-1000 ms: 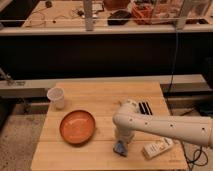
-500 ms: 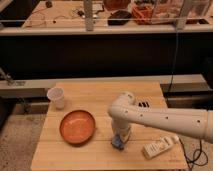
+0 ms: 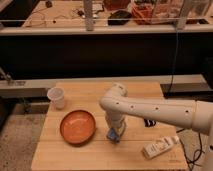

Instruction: Place the white sponge in the ceramic bowl

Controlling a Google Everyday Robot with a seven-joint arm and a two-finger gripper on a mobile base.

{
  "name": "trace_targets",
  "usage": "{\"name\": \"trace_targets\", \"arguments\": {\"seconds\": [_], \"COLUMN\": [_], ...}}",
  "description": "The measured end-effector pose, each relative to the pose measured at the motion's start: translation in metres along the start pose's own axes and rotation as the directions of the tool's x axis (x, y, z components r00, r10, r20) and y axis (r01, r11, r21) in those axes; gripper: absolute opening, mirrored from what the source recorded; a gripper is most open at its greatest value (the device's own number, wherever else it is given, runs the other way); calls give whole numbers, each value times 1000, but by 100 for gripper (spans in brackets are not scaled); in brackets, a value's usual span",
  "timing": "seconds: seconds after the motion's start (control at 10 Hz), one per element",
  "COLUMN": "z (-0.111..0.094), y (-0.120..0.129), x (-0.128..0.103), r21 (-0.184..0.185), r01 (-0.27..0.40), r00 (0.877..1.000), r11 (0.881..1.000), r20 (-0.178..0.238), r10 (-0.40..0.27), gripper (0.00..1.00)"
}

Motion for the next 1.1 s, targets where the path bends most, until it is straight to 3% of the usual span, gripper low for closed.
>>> {"name": "trace_targets", "arguments": {"seconds": [1.1], "z": [-25], "y": [-69], "x": [-29], "r21": [-11], "r01": [77], "r00": [995], "r11": [997], "r20": [-70], "r10": [-78], "gripper": [2]}}
